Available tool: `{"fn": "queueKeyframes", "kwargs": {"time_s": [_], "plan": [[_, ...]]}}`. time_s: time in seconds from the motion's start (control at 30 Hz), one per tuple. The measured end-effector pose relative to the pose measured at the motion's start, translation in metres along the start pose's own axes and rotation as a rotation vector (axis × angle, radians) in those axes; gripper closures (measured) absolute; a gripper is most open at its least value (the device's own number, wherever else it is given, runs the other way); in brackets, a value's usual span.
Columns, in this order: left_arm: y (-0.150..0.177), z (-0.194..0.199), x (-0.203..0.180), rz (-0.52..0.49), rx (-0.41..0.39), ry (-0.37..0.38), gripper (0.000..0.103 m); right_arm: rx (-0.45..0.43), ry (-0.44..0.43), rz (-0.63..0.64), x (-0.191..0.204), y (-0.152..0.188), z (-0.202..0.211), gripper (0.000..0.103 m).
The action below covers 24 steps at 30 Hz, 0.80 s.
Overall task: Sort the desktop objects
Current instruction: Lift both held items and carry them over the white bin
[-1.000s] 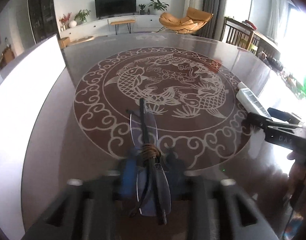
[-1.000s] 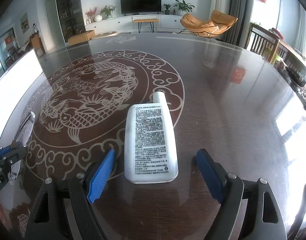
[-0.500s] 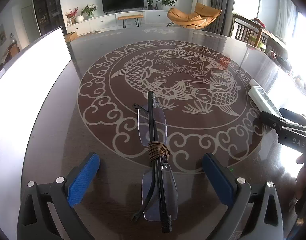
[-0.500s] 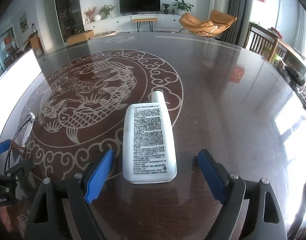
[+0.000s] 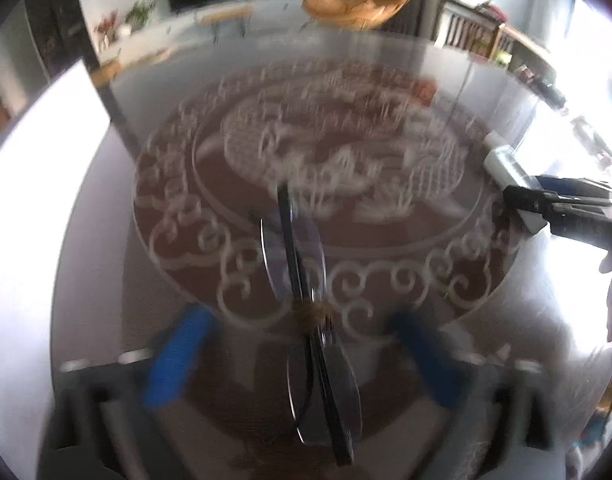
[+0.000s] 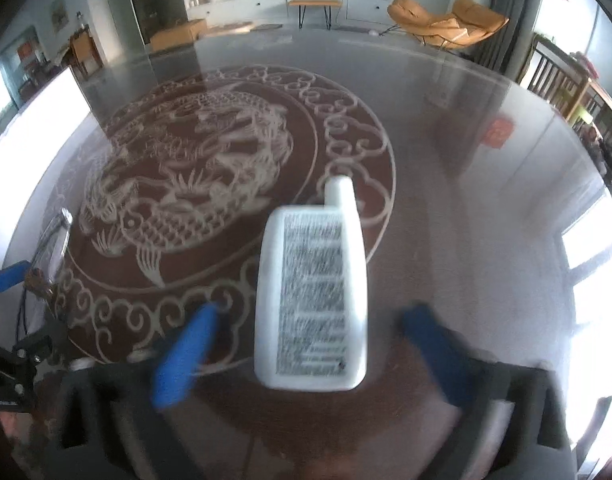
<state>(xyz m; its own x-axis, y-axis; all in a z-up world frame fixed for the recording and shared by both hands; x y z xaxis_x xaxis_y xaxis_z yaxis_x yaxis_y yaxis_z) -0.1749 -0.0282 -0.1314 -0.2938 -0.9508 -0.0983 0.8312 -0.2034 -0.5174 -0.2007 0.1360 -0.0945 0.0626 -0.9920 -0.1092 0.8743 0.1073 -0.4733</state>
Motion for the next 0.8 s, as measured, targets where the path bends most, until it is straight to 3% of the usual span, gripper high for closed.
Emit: {"fn": "queueKeyframes", "kwargs": {"time_s": [0.03, 0.1, 0.27, 0.4, 0.5, 0.6, 0.7, 0.8], "plan": [[-0.002, 0.003, 0.002, 0.0, 0.001, 0.011, 0.08, 0.03, -0.021, -0.013, -0.001, -0.001, 0.0, 0.051], [-0.004, 0.01, 0.009, 0.045, -0.024, 0.082, 0.092, 0.039, -0.046, -0.015, 0.0, 0.001, 0.006, 0.051], [-0.003, 0.061, 0.028, 0.113, -0.145, 0.139, 0.092, 0.002, -0.147, -0.029, 0.011, -0.002, 0.049, 0.051], [-0.003, 0.124, 0.05, 0.181, -0.253, 0.181, 0.092, -0.062, -0.231, -0.012, 0.046, -0.024, 0.091, 0.051], [-0.001, 0.173, 0.082, 0.21, -0.321, 0.164, 0.092, -0.126, -0.324, 0.03, 0.101, -0.047, 0.13, 0.051], [0.007, 0.214, 0.134, 0.256, -0.358, 0.08, 0.092, -0.182, -0.431, 0.099, 0.176, -0.065, 0.165, 0.051], [0.03, 0.236, 0.196, 0.335, -0.352, -0.036, 0.092, -0.194, -0.564, 0.185, 0.273, -0.072, 0.19, 0.051], [0.056, 0.231, 0.257, 0.437, -0.294, -0.12, 0.092, -0.202, -0.616, 0.28, 0.354, -0.071, 0.198, 0.051]]}}
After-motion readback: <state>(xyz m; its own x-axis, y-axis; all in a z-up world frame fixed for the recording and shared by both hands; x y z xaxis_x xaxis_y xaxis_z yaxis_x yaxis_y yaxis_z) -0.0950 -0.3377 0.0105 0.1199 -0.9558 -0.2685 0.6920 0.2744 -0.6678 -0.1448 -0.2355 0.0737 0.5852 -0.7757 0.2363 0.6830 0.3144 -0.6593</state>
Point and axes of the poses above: each gripper's, at about its wrist camera, not at the fingertips, and z roughly against the way its jaws point, x to its left, y to its underside, the point moved 7 cm from there along -z, roughly the way its jaws point, and after that the axes turned 7 degrees about y, right-handed, at the moved point
